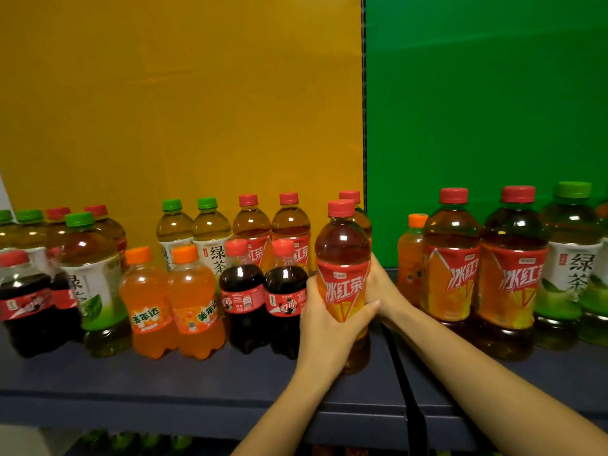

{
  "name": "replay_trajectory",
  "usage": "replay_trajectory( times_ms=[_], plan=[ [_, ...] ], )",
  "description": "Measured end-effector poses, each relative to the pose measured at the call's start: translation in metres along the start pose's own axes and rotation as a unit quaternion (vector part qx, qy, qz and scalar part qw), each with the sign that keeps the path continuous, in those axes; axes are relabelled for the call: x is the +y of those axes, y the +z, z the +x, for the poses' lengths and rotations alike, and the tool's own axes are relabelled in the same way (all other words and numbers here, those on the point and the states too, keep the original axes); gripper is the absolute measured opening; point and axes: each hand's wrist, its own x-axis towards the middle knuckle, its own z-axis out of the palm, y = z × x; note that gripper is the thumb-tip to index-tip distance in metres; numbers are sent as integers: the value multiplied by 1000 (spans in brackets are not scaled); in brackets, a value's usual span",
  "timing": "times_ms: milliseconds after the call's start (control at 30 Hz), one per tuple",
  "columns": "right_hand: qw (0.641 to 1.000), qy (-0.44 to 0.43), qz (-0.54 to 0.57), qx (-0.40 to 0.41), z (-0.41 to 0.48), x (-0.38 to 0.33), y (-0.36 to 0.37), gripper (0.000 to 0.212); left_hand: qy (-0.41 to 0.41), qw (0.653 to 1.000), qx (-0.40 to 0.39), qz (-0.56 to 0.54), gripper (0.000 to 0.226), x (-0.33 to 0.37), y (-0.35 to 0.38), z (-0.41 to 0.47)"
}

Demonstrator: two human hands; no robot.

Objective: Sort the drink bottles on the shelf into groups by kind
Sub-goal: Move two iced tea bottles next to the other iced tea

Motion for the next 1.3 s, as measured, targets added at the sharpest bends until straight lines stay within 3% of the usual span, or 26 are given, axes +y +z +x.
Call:
replay_trajectory(
  times_ms=[67, 133, 233, 400, 567, 667, 833, 933, 1100, 1200, 1300],
  plan=[
    [1000, 20, 17, -8, -1, 4, -1, 62, 4, 1000, 1, -3, 61, -2, 2, 4],
    [998, 53, 21, -14, 1, 6, -3, 36, 5, 1000, 0, 3, 62, -2, 4, 6],
    [995, 84, -32, -41, 9, 8, -8, 62, 4, 1000, -1, 14, 68, -3, 5, 7],
    [983, 160, 70, -52, 8, 2, -12, 69, 0, 1000, 0, 27, 75, -3, 6, 5],
    [971, 176, 160, -13, -2, -6, -14, 45, -9, 999, 3, 31, 78, -3, 7, 5],
    [977, 139, 156, 28, -12, -6, -14, 37, -17, 1000, 0, 24, 76, -3, 6, 4],
    [988, 68, 85, 107, -47, -20, -22, 52, -18, 999, -19, 23, 88, -4, 1, 0],
    [994, 3, 43, 100, -74, -30, -26, 50, -5, 999, -11, 44, 95, -1, 0, -8],
    [987, -104, 18, 122, -101, -35, -20, 42, 36, 995, 12, 96, 75, 7, -10, -31],
    [983, -151, -1, 108, -107, -41, -4, 38, 68, 984, 65, 153, 45, 7, -33, -46],
    [984, -162, -1, 76, -106, -45, 21, 41, 83, 972, 140, 169, 38, 1, -66, -53]
  ],
)
